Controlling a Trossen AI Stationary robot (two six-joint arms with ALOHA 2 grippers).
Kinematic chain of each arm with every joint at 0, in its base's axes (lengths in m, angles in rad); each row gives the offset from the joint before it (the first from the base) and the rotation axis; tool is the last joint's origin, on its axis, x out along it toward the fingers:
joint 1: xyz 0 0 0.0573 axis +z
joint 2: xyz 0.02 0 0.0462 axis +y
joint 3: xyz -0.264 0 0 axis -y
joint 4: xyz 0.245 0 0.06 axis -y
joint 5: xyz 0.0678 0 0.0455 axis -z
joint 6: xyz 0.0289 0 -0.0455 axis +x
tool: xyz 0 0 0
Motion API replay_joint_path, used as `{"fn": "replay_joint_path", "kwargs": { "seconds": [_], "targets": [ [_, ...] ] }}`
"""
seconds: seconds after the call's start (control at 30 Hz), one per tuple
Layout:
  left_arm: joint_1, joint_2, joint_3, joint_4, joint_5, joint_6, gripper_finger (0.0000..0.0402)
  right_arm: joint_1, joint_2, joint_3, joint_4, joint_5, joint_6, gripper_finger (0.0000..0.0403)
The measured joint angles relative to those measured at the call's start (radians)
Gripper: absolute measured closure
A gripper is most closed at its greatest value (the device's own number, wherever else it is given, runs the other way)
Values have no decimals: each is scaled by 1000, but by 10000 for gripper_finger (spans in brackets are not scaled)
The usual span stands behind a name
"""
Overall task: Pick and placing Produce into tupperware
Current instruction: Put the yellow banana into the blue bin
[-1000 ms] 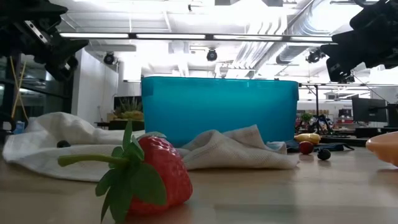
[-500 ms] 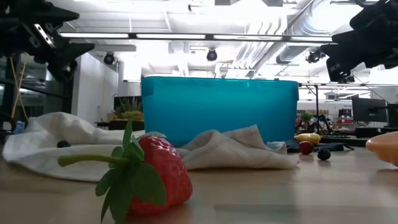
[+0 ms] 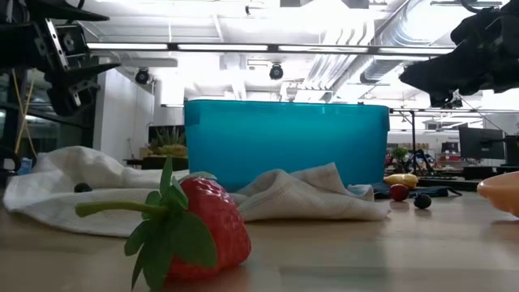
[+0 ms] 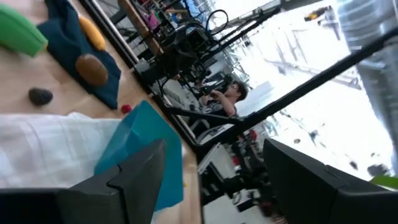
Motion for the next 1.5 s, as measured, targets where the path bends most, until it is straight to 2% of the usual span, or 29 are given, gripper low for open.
{"fn": "replay_joint_path", "kwargs": {
  "seconds": [0.13,0.2,0.43,0.6,0.67,0.73,0.8,0.87,0.9,0.97,1.03,1.1,1.23,1.37,1.5],
  "targets": [
    [0,0,0,1,-47,-88,142,-4,0,0,1,23,0,292],
    [0,0,0,2,-73,-147,142,-5,0,0,2,28,52,292],
    [0,0,0,8,-117,-424,142,-3,-1,0,100,24,811,292],
    [0,0,0,8,-181,-451,142,-3,0,1,147,104,1057,292],
    [0,0,0,9,-197,-451,142,-3,0,1,175,185,1129,292],
    [0,0,0,9,-219,-450,142,-14,1,1,298,296,1185,292],
    [0,0,0,9,-255,-450,142,-29,1,1,537,315,1115,292],
    [0,0,0,10,-292,-448,142,-33,11,26,737,311,947,292],
    [0,0,0,10,-311,-448,142,-33,16,52,792,311,853,292],
    [0,0,0,10,-354,-448,142,-33,25,130,794,318,681,292],
    [0,0,0,10,-417,-448,142,-33,47,228,669,357,567,292],
    [0,0,0,7,-474,-448,142,-33,92,347,469,399,497,292],
    [0,0,0,2,-524,-448,142,-33,235,596,116,516,419,292],
    [0,0,0,1,-524,-448,142,-33,393,822,-89,608,329,292],
    [0,0,0,1,-524,-451,142,-33,534,1038,-249,636,229,292]
  ]
}}
